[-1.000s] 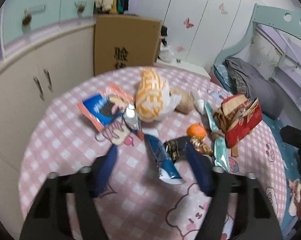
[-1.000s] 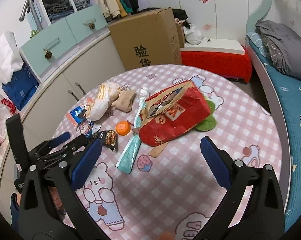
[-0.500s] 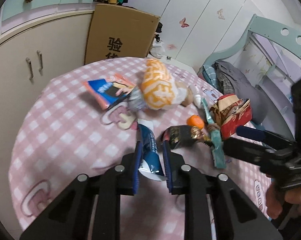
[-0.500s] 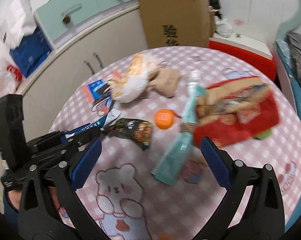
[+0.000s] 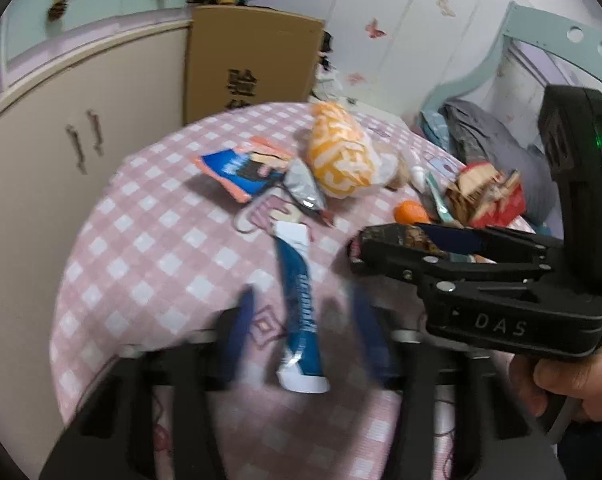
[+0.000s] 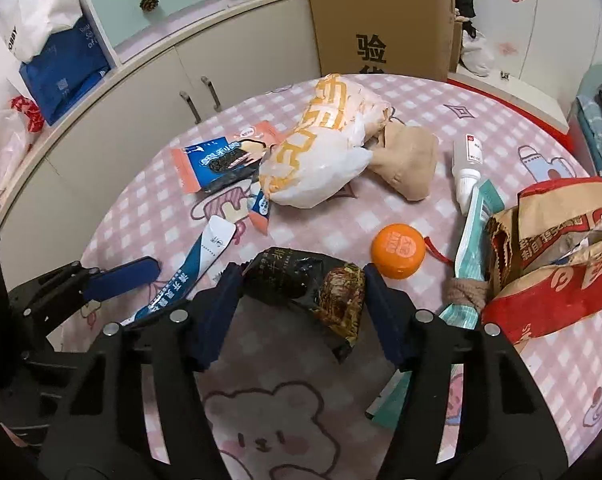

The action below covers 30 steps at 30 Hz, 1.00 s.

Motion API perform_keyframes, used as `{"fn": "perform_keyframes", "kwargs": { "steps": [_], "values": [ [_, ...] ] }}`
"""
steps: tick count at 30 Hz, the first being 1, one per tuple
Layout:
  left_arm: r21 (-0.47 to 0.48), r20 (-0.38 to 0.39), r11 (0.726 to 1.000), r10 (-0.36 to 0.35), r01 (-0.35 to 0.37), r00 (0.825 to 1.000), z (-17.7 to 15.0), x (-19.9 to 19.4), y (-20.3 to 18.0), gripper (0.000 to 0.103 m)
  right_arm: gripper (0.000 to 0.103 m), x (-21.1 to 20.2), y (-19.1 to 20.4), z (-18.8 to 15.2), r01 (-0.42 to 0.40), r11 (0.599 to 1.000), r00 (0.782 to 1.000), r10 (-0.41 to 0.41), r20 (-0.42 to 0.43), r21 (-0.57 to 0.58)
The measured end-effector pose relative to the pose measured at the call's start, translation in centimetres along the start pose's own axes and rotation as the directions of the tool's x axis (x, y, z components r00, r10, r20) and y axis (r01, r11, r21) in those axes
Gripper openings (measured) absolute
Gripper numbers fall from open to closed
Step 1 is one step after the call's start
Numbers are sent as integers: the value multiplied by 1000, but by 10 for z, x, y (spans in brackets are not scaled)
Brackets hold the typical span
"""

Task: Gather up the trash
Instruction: 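Grasp the blue tube with the left tool while the right tool grasps the dark snack bag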

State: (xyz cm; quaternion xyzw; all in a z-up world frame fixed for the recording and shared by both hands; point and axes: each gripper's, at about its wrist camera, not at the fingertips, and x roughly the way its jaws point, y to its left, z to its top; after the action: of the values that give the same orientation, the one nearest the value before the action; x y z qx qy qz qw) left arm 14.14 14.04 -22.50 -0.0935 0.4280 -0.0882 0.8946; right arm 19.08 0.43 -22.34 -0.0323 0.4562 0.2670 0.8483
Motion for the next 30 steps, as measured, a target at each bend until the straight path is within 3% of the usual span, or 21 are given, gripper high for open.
{"fn": "perform_keyframes", "kwargs": {
  "steps": [2, 3, 4, 12, 14, 16, 19, 24, 26, 27, 30],
  "values": [
    [6, -9, 1000, -2, 2, 1000, 0, 2, -1, 13, 53, -6, -3, -3, -7, 1000, 1000, 7, 16, 5],
    [5, -10, 1000, -7, 7, 1000, -1, 2, -2, 11, 33, -9, -6, -4, -13, 1000, 1000, 12, 19, 17],
    [3, -7, 1000, -8, 8, 1000, -1, 1, -2, 11, 30, -12, -10, -7, -28, 999, 999, 28, 19, 32],
    [-24, 13, 1000, -2, 3, 1000, -6, -5, -6, 9, 30, -25, -21, -22, -73, 995, 997, 73, 9, 61],
    [-27, 16, 1000, 1, -1, 1000, -8, -8, -6, 9, 37, -29, -23, -27, -110, 992, 994, 111, -6, 65],
    [-31, 18, 1000, 1, -1, 1000, -8, -10, -5, 9, 79, -37, -21, -29, -83, 996, 996, 83, 9, 33],
    [-39, 25, 999, 8, -7, 1000, -9, -14, -3, 9, 81, -44, -16, -24, -86, 995, 996, 87, 17, -48],
    [-57, 39, 998, 13, -11, 999, -9, -20, -1, 9, 80, -20, 1, -17, -80, 972, 996, 69, -57, -220],
    [-65, 45, 998, 17, -14, 999, -9, -24, 0, 9, 63, -9, 6, -20, -94, 960, 994, 74, -85, -263],
    [-70, 48, 997, 19, -16, 999, -9, -26, 1, 9, 45, -9, 9, -21, -52, 956, 997, 36, -62, -290],
    [-77, 58, 997, 24, -20, 998, -9, -32, 1, 9, 36, -14, 4, -23, -53, 965, 998, 42, -52, -257]
  ]
}}
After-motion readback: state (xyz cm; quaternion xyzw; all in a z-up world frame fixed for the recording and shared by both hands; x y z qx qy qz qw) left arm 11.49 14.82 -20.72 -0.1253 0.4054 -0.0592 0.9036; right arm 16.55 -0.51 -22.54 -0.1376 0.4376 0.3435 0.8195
